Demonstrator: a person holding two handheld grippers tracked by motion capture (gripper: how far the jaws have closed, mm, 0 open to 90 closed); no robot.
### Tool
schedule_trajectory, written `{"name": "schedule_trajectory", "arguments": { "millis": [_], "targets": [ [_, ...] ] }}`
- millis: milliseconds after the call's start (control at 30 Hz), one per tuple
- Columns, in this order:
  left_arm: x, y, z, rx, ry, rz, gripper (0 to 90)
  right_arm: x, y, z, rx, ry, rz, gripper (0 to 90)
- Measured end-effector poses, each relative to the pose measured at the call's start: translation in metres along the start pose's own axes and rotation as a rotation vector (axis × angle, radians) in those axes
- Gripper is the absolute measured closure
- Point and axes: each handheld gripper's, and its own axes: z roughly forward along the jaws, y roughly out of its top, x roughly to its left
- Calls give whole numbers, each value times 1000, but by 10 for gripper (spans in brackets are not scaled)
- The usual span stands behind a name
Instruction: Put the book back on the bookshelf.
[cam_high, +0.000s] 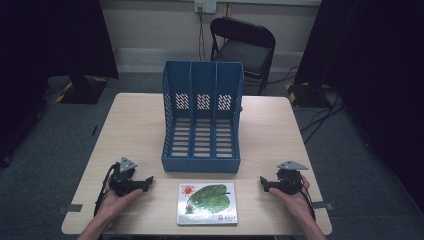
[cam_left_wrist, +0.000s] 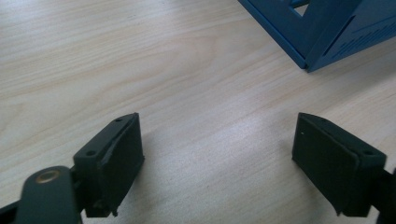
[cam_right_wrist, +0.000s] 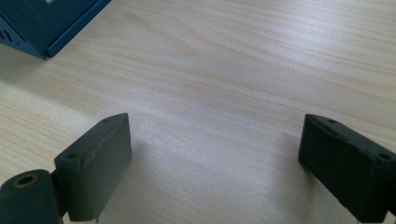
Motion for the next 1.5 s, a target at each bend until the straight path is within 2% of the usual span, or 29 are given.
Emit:
{"name": "schedule_trajectory", "arguments": {
  "millis": [33,67,100,167,200,233,300,333,400,467,533,567,633,733,900,967,1000,1033,1100,1167,1200,1267,1333,1400,1433,1467,1500],
  "targets": [
    [2,4,-3,45,-9,1,181,0,1,0,6,7,-1,99],
    [2,4,-3,45,-9,1,192,0,1,0,6,7,-1,99],
    [3,6,-4,54,-21,-22,212,1,2,-1,12,10,2,116],
    [4,7,-7,51,-53,-50,245,1,2,-2,13,13,2,121],
    [3,7,-9,45,-53,-54,263,2,2,-2,16,17,3,141],
    [2,9,-12,49,-65,-56,251,4,3,-4,14,48,10,151],
    [0,10,-14,44,-78,-58,250,5,3,-5,6,48,7,151],
    [-1,11,-15,40,-83,-60,251,7,4,-9,-17,58,7,151],
    [-6,12,-18,29,-102,-53,251,10,4,-12,-24,88,8,151],
    [-13,14,-21,25,-118,-38,252,19,5,-17,-25,132,-15,149],
    [-16,14,-22,18,-126,-45,253,21,5,-19,-27,137,-24,143],
    [-19,14,-24,19,-146,-41,253,29,5,-22,-28,165,-53,139],
    [-22,14,-26,14,-153,-47,252,32,5,-23,-28,171,-62,138],
    [-26,16,-28,13,-179,-49,255,46,6,-29,-40,207,-106,139],
    [-35,21,-27,14,-210,-35,275,66,4,-36,-46,269,-142,138],
    [-39,22,-26,24,-230,-24,282,74,4,-37,-41,298,-161,137],
    [-41,22,-25,30,-239,-15,283,82,4,-36,-31,328,-186,134],
    [-45,24,-26,37,-283,-26,284,86,4,-36,-27,338,-196,135],
    [-48,26,-26,26,-296,-36,284,89,4,-36,-24,346,-204,135],
    [-55,30,-28,18,-291,-4,283,98,6,-33,-11,363,-232,136],
    [-59,31,-28,11,-298,-14,283,102,7,-33,-9,372,-232,134],
    [-66,34,-25,31,-309,-1,282,109,8,-31,-11,397,-251,138],
    [-72,34,-20,52,-327,18,282,116,7,-30,-13,389,-283,136],
    [-76,34,-14,77,-318,41,286,119,6,-29,-10,408,-307,139],
    [-77,34,-11,87,-309,44,283,120,4,-28,-14,414,-309,137],
    [-78,33,-6,101,-331,35,274,122,3,-28,-19,424,-313,135],
    [-78,33,-6,101,-331,35,274,122,3,-28,-19,424,-313,135]
  ]
}}
